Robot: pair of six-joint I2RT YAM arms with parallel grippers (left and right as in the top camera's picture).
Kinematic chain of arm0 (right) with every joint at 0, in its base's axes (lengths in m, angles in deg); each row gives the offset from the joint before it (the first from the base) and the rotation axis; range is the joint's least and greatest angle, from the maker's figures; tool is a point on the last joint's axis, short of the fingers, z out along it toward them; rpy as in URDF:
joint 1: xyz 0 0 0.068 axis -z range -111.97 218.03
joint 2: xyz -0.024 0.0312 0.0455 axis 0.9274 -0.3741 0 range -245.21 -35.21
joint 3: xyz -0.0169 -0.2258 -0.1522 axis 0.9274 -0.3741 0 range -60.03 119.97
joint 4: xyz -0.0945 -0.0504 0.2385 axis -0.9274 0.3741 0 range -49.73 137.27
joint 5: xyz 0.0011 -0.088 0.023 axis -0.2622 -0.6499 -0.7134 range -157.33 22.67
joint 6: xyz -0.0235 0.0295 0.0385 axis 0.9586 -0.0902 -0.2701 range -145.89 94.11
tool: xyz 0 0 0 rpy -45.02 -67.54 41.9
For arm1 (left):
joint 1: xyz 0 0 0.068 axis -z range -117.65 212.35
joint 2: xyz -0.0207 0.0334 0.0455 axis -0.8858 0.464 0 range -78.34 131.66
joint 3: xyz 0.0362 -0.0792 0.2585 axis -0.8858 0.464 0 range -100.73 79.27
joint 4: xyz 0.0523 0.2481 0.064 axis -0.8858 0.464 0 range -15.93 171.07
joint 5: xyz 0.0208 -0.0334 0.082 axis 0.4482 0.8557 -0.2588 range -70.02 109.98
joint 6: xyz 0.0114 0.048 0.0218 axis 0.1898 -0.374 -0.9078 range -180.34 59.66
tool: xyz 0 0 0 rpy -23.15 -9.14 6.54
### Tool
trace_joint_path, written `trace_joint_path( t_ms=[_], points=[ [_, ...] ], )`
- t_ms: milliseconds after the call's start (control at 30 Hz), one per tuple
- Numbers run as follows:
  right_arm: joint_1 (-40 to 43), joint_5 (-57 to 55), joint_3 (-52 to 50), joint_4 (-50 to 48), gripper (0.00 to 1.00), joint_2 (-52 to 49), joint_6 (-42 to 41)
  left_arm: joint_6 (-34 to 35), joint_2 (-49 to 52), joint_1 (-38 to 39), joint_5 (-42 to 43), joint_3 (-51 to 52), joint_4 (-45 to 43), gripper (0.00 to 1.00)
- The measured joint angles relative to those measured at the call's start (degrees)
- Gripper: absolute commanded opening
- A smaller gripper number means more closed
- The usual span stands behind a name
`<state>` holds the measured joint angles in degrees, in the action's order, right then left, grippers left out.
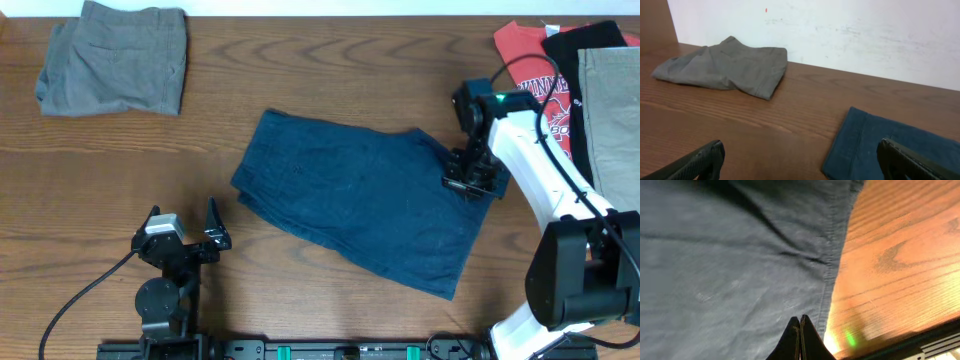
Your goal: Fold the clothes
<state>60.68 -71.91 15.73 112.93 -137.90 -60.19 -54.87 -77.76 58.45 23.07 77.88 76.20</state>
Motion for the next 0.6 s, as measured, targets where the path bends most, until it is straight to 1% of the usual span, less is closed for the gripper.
trace_joint_path(
  t_ms=[133,300,467,600],
  points=[
    [2.05,0.35,-5.40,-3.50,0.01,0.00,0.09,0.00,0.00,0.00,0.00,0.00,0.00,0.98],
    [2.64,2.25,-10.25,-7.23,0.01,0.00,0.66,0.00,0.00,0.00,0.00,-0.02,0.00,0.98],
    [2.62,4.98,-15.19,-11.17,0.04,0.02,1.92,0.00,0.00,0.00,0.00,-0.02,0.00,0.98],
    [2.62,5.79,-18.97,-14.58,0.08,0.02,2.34,0.00,0.02,0.00,-0.02,0.00,0.00,0.98]
  ],
)
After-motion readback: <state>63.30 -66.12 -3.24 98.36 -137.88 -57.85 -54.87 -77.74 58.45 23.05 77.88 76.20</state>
